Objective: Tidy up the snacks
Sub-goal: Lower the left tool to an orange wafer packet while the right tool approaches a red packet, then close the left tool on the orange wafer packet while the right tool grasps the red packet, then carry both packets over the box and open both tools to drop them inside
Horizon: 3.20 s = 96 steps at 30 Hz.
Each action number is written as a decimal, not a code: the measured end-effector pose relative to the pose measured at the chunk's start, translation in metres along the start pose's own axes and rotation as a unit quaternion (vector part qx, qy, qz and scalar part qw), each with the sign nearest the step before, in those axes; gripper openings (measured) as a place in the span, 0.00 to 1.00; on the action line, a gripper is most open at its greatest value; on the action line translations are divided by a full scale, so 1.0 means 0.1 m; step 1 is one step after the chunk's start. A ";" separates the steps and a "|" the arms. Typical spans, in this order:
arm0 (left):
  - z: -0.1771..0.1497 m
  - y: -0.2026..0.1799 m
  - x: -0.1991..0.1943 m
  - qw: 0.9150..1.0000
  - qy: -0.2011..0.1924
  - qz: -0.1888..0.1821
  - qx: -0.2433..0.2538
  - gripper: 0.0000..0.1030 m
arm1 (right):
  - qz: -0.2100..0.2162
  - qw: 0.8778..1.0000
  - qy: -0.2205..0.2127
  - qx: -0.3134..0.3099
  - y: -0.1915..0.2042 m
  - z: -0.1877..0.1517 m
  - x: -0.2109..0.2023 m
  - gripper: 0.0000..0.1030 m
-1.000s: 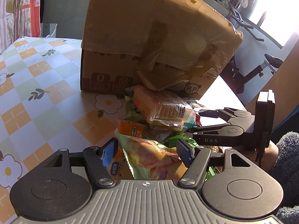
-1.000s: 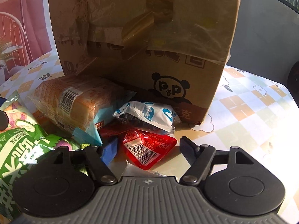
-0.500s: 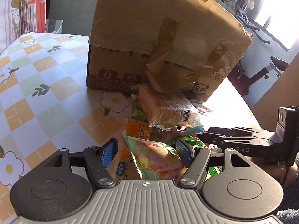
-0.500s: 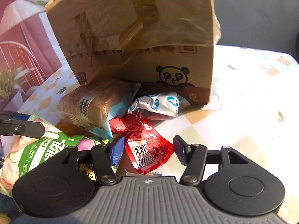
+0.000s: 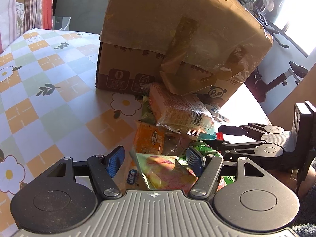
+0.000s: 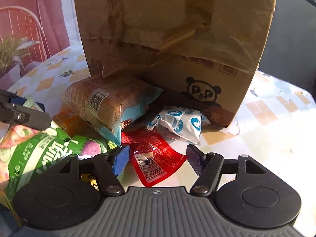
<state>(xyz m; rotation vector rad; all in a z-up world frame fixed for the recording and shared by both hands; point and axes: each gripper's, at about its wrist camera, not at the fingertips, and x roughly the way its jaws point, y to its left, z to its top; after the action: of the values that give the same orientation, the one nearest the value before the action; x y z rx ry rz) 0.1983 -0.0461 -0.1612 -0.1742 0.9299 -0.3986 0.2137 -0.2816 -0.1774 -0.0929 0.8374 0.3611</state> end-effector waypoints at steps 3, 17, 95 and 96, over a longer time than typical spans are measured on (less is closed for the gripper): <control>0.00 0.00 0.01 1.000 0.003 0.001 0.001 0.69 | -0.006 1.000 0.000 -0.005 0.03 0.00 0.08 0.66; 0.02 0.03 0.03 1.000 0.001 0.003 0.000 0.69 | -0.050 0.995 0.007 0.082 -0.34 -0.19 -0.18 0.67; -0.05 0.36 -0.05 0.998 -0.032 0.054 0.019 0.37 | -0.024 0.999 -0.039 0.007 -0.18 -0.38 -0.32 0.50; -0.05 0.37 -0.06 0.998 -0.033 0.053 0.018 0.37 | -0.026 0.999 -0.041 0.017 -0.21 -0.41 -0.36 0.50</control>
<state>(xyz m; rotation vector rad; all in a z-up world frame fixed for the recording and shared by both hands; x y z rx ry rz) 0.2007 -0.0101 -0.1710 -0.1031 0.8632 -0.3098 0.1705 -0.3199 -0.1795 -0.0681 0.7587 0.3008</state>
